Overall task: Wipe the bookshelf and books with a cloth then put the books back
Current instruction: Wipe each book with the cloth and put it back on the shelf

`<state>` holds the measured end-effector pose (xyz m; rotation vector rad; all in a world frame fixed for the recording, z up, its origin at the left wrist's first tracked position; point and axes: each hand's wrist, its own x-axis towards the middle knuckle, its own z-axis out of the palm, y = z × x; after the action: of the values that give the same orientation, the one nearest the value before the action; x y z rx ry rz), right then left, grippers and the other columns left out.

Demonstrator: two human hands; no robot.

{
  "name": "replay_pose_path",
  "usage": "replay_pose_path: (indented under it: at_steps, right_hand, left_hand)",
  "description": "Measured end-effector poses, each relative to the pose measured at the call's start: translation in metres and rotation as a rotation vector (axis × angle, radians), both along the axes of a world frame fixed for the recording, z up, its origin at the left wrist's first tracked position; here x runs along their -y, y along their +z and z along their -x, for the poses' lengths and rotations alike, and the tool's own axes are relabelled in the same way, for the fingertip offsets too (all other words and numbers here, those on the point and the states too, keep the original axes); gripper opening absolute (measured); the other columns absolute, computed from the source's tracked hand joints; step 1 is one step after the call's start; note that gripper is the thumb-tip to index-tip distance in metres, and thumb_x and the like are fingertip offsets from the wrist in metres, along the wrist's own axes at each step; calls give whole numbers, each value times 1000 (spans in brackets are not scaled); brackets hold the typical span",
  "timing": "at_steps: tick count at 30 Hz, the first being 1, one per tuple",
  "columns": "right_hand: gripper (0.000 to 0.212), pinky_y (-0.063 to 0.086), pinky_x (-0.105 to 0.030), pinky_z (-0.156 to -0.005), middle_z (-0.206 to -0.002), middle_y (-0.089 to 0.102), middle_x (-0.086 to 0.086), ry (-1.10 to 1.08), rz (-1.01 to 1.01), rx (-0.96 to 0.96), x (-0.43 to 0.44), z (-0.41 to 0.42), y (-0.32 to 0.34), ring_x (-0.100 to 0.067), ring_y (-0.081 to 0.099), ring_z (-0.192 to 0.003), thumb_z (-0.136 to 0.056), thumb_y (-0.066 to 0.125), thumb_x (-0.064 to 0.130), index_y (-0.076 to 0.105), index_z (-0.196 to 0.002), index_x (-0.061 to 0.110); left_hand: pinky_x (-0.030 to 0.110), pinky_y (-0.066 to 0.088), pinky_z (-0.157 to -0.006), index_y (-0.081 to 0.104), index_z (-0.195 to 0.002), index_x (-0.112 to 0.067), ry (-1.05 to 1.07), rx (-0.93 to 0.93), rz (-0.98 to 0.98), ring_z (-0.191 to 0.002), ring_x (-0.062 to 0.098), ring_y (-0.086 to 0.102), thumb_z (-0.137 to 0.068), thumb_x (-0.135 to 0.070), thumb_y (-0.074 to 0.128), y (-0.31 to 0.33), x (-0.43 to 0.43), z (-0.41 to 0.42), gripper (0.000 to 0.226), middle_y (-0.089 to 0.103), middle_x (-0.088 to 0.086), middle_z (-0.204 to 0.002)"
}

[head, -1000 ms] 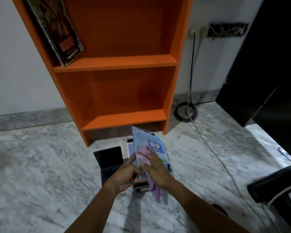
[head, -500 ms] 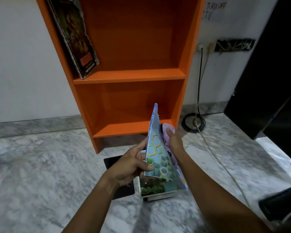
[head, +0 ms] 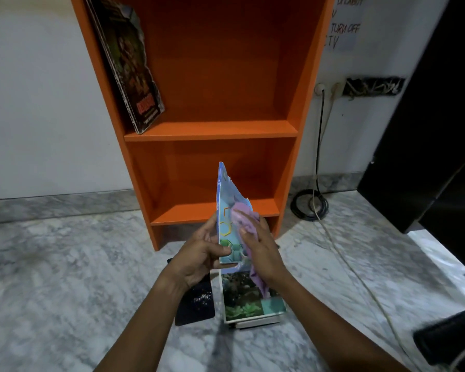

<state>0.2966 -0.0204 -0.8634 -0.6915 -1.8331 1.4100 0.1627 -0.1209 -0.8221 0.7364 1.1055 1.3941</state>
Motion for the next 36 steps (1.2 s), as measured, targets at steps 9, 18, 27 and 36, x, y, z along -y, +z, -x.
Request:
replay_pose_path:
  at_steps: [9,18,27,36]
  right_hand:
    - [61,53,-57,-99,-121,73,-14,-148,785,-127,-40,-46,-14,-35,70,-110,-87,64,64,67,-123,15]
    - [40,58,-45,-93,-116,76,-7,-17,167,-168,-47,-35,58,-25,73,-108,-89,70,5,69,-127,19]
    - [49,40,-39,-114,-158,43,6,80,-500,292,36,10,36,-10,41,-145,-95,54,49,53,-144,42]
    - [44,33,-37,-114,-162,29,6,-288,-347,185,-15,31,75,-13,29,-149,-103,38,54,48,-146,45]
  left_hand:
    - [44,64,-70,37,-151,-39,-40,7,-47,-102,39,73,-85,23,49,34,3,23,91,69,17,-127]
    - [54,48,-98,21,-160,-35,210,-440,234,-131,32,54,-96,-20,69,47,-5,19,81,55,2,-145]
    - [47,58,-84,56,-133,1,443,273,90,-90,35,72,-100,-47,53,38,-22,9,59,75,21,-95]
    - [46,60,-89,61,-134,-15,149,317,8,-105,32,72,-106,-35,43,30,-10,-35,39,71,16,-125]
